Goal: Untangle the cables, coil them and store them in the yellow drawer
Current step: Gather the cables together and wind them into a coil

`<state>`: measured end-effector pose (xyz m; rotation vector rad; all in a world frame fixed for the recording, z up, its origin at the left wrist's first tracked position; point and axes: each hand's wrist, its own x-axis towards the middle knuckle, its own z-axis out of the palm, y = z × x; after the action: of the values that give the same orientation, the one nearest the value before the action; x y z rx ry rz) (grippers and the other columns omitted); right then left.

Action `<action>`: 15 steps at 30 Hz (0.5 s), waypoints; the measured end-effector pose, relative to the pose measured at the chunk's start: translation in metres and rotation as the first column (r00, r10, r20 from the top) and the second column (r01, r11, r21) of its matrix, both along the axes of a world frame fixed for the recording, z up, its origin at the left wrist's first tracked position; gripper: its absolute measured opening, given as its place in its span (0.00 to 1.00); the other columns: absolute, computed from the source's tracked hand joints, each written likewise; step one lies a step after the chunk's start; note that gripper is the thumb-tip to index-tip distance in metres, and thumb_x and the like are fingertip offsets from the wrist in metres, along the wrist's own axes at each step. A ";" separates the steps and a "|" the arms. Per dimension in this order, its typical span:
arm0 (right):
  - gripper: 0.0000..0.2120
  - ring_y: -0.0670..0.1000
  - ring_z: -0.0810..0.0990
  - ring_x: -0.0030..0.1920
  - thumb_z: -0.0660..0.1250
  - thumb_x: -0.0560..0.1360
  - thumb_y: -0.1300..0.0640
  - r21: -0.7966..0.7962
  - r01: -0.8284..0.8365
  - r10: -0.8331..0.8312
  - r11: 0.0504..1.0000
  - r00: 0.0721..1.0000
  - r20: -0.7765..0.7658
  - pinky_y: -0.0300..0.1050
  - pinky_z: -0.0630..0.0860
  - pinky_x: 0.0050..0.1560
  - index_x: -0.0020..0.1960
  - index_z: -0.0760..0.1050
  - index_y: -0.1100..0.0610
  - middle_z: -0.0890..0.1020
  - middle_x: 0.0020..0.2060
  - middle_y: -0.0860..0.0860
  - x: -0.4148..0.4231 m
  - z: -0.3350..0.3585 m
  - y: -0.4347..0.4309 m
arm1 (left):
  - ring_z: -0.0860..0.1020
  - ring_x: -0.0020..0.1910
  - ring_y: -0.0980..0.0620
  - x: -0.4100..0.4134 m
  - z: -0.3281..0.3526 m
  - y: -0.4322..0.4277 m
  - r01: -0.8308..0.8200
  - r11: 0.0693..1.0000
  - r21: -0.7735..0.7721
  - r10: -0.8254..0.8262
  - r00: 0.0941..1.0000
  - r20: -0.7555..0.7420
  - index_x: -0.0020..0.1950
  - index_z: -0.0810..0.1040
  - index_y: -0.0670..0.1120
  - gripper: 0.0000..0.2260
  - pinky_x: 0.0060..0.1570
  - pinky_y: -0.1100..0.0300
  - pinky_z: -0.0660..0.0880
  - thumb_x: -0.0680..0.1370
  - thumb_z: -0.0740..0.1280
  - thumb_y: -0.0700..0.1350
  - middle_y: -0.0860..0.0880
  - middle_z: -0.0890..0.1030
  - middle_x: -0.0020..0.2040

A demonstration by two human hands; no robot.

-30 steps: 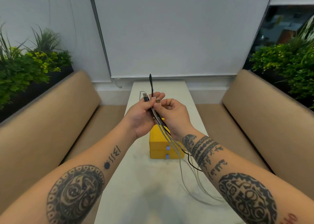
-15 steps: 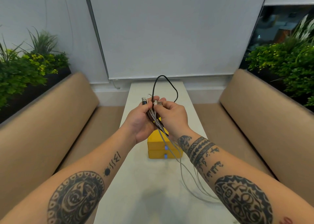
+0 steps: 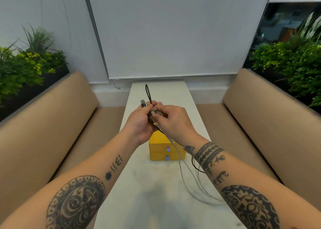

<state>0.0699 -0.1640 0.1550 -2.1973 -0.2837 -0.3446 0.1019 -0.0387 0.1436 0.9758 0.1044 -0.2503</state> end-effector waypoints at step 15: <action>0.10 0.54 0.80 0.52 0.69 0.77 0.52 -0.045 0.073 -0.078 0.996 0.987 -0.144 0.43 0.75 0.48 0.56 0.84 0.50 0.84 0.47 0.53 0.006 0.005 0.012 | 0.85 0.48 0.50 -0.002 0.003 -0.002 0.088 0.988 -0.124 -0.101 0.989 -0.103 0.50 0.74 0.47 0.15 0.46 0.51 0.78 0.86 0.53 0.53 0.48 0.84 0.60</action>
<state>0.0758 -0.1518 0.1601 -2.2629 -0.1282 -0.2203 0.0998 -0.0409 0.1466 0.8491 0.1414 -0.3936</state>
